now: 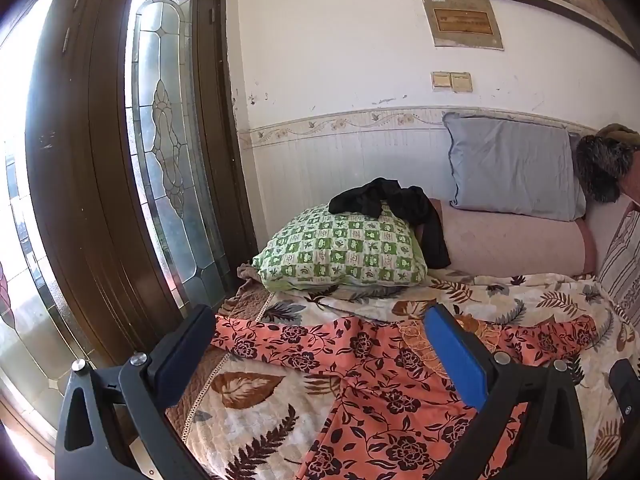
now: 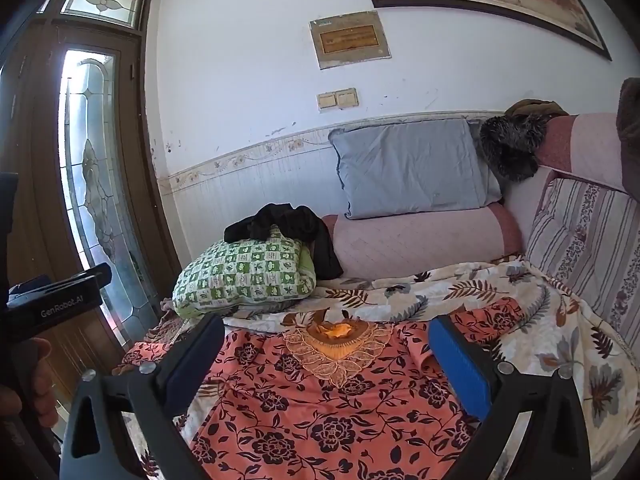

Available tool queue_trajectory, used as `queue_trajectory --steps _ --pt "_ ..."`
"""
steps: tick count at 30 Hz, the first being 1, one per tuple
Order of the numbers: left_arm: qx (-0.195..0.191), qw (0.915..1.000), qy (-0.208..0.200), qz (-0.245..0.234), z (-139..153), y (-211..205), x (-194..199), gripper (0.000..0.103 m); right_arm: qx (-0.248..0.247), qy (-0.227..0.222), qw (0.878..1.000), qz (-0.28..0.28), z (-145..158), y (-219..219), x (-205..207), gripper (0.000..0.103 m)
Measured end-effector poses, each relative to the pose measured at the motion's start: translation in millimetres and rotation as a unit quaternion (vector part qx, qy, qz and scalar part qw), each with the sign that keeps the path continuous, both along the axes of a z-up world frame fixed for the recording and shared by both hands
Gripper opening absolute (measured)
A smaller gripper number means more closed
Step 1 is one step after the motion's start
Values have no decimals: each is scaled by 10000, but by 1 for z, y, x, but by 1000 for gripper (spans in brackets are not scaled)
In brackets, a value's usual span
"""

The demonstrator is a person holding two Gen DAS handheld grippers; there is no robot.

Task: Fold small clothes
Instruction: 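Move both grippers over the orange floral shirt toward its hem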

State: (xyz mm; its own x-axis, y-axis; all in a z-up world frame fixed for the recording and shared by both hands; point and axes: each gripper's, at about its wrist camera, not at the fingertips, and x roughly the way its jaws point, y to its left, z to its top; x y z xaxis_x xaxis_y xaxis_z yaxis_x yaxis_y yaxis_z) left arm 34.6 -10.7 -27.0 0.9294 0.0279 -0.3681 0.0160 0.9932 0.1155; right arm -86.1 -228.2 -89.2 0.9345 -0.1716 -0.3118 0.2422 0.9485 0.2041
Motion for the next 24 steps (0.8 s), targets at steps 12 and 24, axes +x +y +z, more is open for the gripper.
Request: queue_trajectory --steps 12,24 --pt "229 9994 265 9 -25 -24 37 103 225 149 9996 -72 -25 -30 34 103" --pt "22 9896 1316 -573 -127 -80 135 103 1437 310 9886 -312 -99 -144 78 103"
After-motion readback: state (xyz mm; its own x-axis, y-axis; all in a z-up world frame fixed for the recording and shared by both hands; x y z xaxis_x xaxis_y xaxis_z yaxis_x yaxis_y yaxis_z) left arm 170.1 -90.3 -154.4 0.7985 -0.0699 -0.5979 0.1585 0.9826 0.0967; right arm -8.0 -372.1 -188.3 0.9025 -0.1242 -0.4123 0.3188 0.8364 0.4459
